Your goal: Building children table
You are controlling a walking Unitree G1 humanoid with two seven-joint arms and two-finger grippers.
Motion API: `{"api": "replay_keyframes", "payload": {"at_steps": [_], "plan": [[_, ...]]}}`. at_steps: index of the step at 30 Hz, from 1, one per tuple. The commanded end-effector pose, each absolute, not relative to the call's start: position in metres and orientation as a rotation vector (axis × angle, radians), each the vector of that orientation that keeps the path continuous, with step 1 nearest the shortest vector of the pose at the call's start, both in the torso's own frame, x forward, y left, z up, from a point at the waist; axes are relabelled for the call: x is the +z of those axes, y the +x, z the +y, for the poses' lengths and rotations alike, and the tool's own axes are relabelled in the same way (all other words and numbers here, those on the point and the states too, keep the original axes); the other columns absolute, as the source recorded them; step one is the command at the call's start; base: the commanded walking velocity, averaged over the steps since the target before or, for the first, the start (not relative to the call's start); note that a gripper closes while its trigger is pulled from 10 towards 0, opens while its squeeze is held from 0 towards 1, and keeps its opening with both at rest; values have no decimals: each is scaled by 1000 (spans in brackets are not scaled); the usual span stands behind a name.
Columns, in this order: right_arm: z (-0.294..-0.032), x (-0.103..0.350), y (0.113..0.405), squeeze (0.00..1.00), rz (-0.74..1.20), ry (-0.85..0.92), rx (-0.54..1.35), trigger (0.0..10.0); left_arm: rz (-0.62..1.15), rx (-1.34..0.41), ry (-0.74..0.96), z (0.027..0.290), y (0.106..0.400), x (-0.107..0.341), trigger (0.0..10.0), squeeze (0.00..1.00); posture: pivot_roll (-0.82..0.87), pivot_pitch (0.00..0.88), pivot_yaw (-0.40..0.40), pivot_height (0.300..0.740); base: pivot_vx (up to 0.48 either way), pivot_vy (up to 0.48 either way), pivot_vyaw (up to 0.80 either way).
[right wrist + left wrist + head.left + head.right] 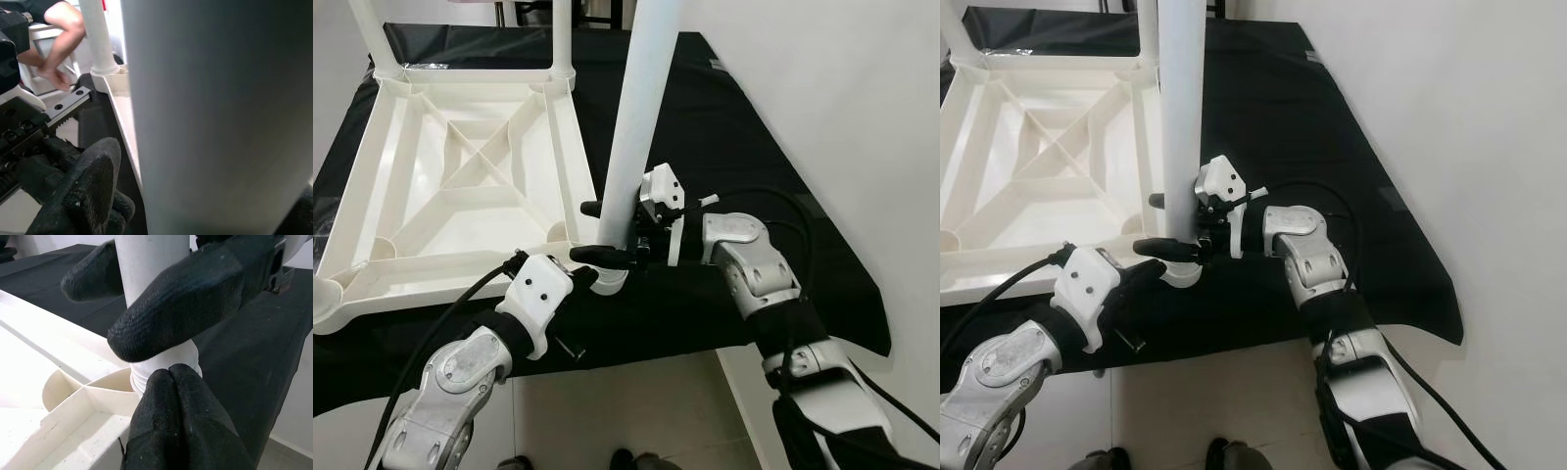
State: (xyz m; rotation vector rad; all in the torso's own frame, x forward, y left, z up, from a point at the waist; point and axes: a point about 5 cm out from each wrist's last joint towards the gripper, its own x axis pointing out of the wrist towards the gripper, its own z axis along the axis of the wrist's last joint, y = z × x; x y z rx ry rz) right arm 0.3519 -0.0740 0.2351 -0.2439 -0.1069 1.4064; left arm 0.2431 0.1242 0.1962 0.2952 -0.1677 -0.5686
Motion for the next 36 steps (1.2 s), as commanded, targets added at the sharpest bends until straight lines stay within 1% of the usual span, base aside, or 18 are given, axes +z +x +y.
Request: {"api": "replay_keyframes", "payload": {"at_steps": [1,6,7,8,9,10,17,21,23,24,25,27,28,29,30,31,32,36], "plan": [[-66,236,354,0,-101,-250,1445,10000,-146,-568,299,125,240,193,10000,0,127,227,-168,740,0,0,0],[-65,236,359,0,-93,-254,1460,9843,-145,-567,303,125,240,193,10000,0,129,228,-170,740,0,0,0],[-66,235,360,0,-88,-264,1465,3725,-146,-564,304,125,239,193,10000,0,129,231,-175,740,0,0,0],[-68,234,361,0,-86,-268,1461,510,-146,-561,304,125,239,193,10000,0,127,232,-174,740,0,0,0],[-68,234,361,0,-86,-268,1461,510,-146,-561,304,125,239,193,10000,0,127,232,-174,740,0,0,0],[-71,233,363,0,-84,-273,1457,0,-147,-559,304,126,239,193,10000,0,126,232,-174,740,0,0,0],[-80,224,364,0,-75,-266,1431,0,-149,-565,298,123,239,194,10000,0,112,232,-171,740,0,0,0],[-88,218,368,0,-76,-263,1340,0,-150,-570,294,122,239,193,10000,0,96,231,-171,740,0,0,0],[-96,214,373,0,-64,-256,1197,0,-149,-572,293,122,238,193,10000,0,87,231,-175,740,0,0,0],[-96,214,373,0,-64,-256,1197,0,-149,-572,293,122,238,193,10000,0,87,231,-175,740,0,0,0],[-100,206,375,0,-49,-238,1048,0,-147,-575,291,122,238,192,10000,0,84,230,-180,740,0,0,0],[-100,206,375,0,-49,-238,1048,0,-147,-575,291,122,238,192,10000,0,84,230,-180,740,0,0,0],[-102,188,375,0,1,-160,722,0,-144,-578,287,124,238,192,10000,0,64,233,-170,740,0,0,0],[-102,188,375,0,1,-160,722,0,-144,-578,287,124,238,192,10000,0,64,233,-170,740,0,0,0],[-90,162,351,0,62,-174,671,0,-140,-582,283,124,238,191,10000,0,59,240,-155,740,0,0,0],[-90,162,351,0,62,-174,671,0,-140,-582,283,124,238,191,10000,0,59,240,-155,740,0,0,0],[-81,150,334,0,70,-253,635,0,-136,-591,280,124,238,190,10000,0,53,223,-143,740,0,0,0],[-72,143,325,0,86,-288,671,0,-136,-608,267,119,239,189,10000,0,50,212,-139,740,0,0,0]]}}
